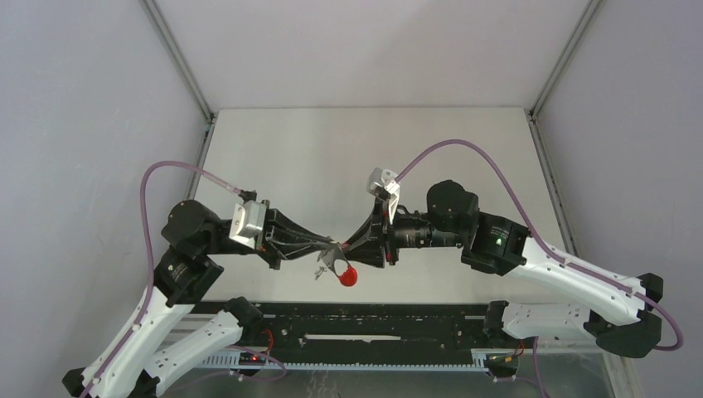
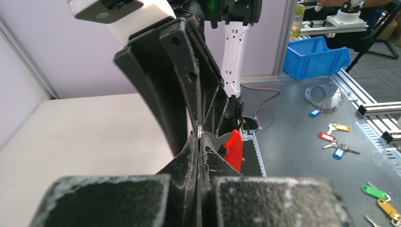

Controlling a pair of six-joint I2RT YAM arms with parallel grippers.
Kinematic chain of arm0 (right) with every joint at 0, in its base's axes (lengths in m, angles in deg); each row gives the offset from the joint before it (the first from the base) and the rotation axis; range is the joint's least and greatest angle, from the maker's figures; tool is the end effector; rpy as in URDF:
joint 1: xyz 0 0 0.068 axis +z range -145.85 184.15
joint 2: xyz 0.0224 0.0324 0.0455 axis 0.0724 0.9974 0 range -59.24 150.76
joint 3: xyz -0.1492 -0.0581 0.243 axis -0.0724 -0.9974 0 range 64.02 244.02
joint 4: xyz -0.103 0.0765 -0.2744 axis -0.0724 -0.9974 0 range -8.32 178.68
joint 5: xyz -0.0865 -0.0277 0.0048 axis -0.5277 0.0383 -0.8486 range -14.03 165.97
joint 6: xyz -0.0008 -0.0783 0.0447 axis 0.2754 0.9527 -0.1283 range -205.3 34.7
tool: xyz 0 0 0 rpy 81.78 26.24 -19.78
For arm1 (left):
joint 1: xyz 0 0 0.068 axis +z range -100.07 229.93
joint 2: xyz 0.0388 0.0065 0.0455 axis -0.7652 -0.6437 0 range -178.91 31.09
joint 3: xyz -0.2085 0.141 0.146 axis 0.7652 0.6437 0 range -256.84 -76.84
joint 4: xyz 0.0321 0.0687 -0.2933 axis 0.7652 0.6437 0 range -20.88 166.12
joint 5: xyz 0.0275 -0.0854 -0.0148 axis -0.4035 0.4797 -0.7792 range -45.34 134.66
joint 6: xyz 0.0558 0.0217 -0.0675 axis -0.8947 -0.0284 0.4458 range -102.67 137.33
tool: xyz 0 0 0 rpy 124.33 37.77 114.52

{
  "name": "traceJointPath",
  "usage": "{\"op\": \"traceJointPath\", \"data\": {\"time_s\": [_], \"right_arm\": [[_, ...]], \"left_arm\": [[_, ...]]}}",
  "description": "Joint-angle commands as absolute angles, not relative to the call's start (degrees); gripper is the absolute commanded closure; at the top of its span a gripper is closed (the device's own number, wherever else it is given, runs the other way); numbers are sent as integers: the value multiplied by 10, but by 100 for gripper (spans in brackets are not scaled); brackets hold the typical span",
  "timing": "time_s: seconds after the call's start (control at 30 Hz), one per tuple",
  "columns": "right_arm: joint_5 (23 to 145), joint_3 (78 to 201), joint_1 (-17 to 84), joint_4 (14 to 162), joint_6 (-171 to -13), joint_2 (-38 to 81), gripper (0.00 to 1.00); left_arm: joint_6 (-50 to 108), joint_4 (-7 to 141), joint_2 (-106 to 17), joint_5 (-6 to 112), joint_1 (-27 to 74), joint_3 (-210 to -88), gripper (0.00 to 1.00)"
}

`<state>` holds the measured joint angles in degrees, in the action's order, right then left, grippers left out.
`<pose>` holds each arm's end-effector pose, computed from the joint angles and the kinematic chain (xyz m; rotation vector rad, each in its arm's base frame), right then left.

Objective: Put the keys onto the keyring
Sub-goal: Adjust the key on the keyring, then place the keyring at the center of the board.

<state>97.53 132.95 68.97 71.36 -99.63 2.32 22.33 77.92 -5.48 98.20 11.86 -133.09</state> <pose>0.1054 0.2939 0.4329 -1.0891 1.5947 1.2999 0.0894 -0.1525 0.4587 1.1785 1.0632 -1.2374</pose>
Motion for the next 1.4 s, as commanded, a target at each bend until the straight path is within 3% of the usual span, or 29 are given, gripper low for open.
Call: {"op": "traceJointPath", "data": {"time_s": [0.0,0.13,0.5,0.57,0.7,0.8,0.97,1.07,1.23,1.37], "right_arm": [[954,1335,701,764,-989,13,74],[924,1335,706,765,-971,-8,100],[957,1339,715,740,-966,-1,100],[949,1350,715,713,-963,5,89],[893,1368,704,654,-960,-3,49],[845,1374,683,625,-965,-28,38],[779,1354,679,635,-991,-59,32],[730,1336,712,670,-1006,-61,2],[641,1334,802,713,-983,-30,0],[648,1334,819,736,-966,8,0]], "left_arm": [[229,758,-47,967,120,-1316,100],[203,786,-46,956,120,-1318,100],[191,793,-49,941,120,-1317,100],[191,793,-48,937,120,-1317,100],[186,793,-43,911,120,-1313,100],[178,795,-42,875,120,-1310,100],[175,784,-40,808,120,-1305,100],[177,770,-38,770,120,-1298,100],[182,757,-38,720,120,-1288,100],[185,755,-37,722,120,-1286,100]]}}
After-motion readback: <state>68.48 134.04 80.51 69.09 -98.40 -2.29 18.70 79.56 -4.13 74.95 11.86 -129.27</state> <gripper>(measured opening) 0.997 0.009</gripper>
